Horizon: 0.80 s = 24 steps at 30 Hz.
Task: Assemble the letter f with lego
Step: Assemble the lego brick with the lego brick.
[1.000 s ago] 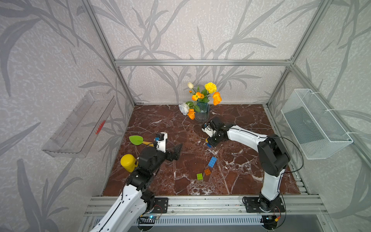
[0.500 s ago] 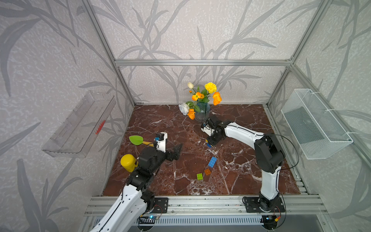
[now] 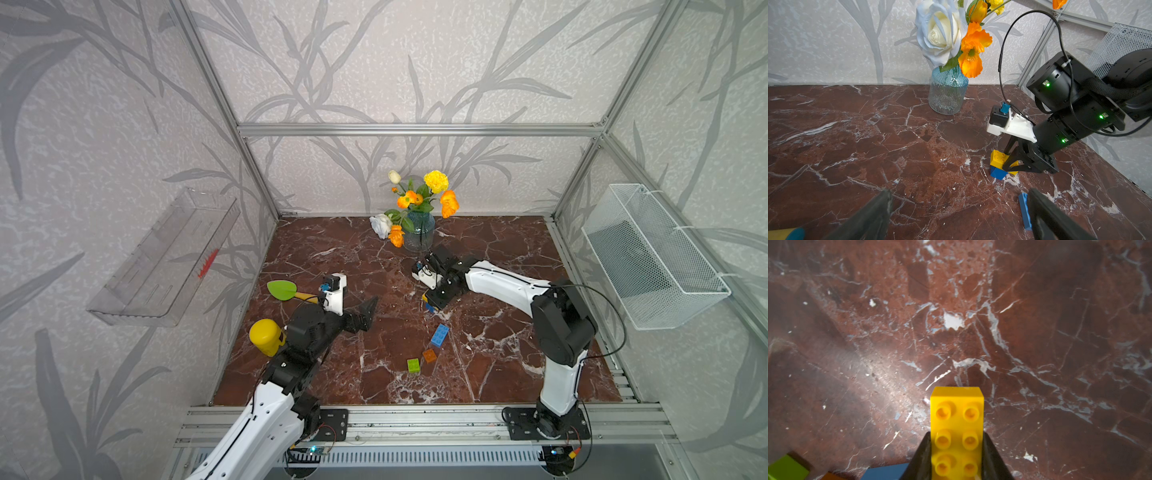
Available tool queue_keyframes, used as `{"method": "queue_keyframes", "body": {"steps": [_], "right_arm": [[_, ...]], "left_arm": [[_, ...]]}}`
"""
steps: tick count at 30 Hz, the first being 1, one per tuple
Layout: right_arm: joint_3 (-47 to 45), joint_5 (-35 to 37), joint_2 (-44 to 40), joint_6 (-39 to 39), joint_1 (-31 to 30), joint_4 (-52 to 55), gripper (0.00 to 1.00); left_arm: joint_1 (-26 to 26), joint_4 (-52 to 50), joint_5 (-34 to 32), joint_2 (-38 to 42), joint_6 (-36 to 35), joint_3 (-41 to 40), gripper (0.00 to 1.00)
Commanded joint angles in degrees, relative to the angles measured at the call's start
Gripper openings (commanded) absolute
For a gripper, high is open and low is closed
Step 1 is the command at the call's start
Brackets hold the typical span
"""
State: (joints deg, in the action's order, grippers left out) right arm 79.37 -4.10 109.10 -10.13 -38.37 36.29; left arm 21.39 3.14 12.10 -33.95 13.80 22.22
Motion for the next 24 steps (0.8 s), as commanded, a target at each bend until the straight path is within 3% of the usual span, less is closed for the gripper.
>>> {"method": "queue_keyframes", "body": {"steps": [1, 13, 18, 24], "right_arm": [[-0.71, -0.92, -2.66, -2.12, -1.11, -0.10, 0.06], [-0.71, -0.66, -1.78, -2.79, -2.59, -1.55, 0.15], [-0.54, -0.25, -1.65, -2.64, -2.63, -1.50, 0.28], [-0.24, -0.11, -1.17, -2.44, -2.59, -1.38, 0.34]], "left_arm": [[0.32, 0.99, 0.59, 0.21, 0.63, 0.07, 0.99], [0.31, 1.00, 0.80, 0.60, 0.79, -0.09, 0.99], [0.32, 1.17, 1.43, 0.26, 0.79, -0.11, 0.99], [0.30, 1.42, 1.52, -0.16, 0.87, -0.07, 0.99]]}}
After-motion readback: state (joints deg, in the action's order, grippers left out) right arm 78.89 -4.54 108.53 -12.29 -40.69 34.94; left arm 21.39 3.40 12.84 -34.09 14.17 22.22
